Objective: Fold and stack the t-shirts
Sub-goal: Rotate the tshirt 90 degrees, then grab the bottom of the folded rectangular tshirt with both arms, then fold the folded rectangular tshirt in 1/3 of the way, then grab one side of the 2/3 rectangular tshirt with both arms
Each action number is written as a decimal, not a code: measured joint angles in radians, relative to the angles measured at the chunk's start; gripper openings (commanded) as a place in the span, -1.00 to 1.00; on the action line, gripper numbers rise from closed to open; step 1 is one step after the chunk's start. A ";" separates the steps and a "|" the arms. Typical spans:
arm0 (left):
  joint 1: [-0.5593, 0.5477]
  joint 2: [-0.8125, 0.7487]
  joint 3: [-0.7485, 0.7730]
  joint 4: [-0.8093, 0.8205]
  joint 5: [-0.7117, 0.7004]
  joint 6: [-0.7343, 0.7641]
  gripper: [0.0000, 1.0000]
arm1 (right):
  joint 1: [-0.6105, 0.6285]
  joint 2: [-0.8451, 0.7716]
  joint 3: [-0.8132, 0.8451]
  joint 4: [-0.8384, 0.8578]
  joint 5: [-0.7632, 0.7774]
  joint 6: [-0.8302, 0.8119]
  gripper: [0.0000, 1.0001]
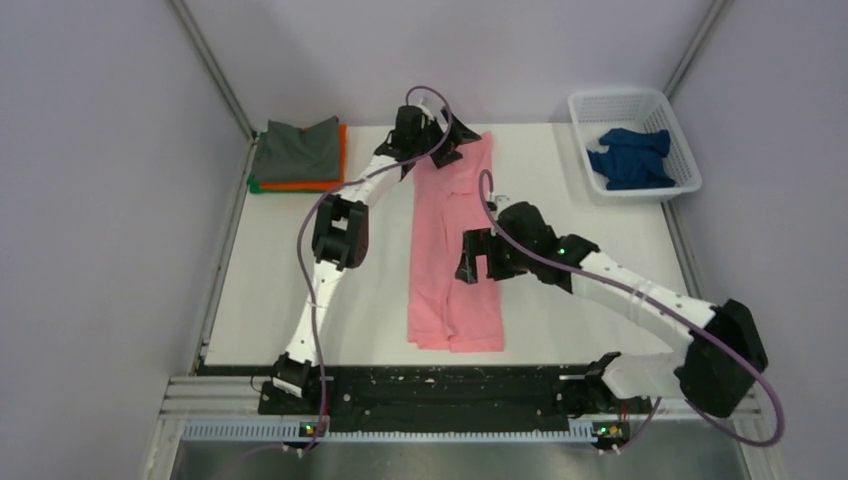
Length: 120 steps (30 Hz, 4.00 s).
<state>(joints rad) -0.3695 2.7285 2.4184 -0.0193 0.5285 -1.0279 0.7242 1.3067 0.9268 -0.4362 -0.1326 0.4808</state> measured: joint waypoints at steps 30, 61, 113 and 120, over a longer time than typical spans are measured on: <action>-0.308 -1.565 -1.867 -0.418 -0.132 0.265 0.61 | 0.003 -0.168 -0.454 0.059 -0.110 0.361 0.45; -0.392 -1.331 -1.637 -0.457 -0.229 0.343 -1.00 | 0.012 -0.090 -0.345 0.060 -0.148 0.341 -1.00; 0.133 -0.390 -0.355 -0.535 -0.077 0.447 0.97 | -0.502 0.935 0.856 0.105 -0.287 0.100 0.19; 0.159 -0.467 -0.450 -0.522 -0.095 0.452 0.97 | -0.514 0.911 0.824 0.127 -0.296 0.083 0.46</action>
<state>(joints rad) -0.2100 2.2620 1.9686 -0.5411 0.4332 -0.5762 0.2104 2.2181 1.7508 -0.3088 -0.4282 0.5636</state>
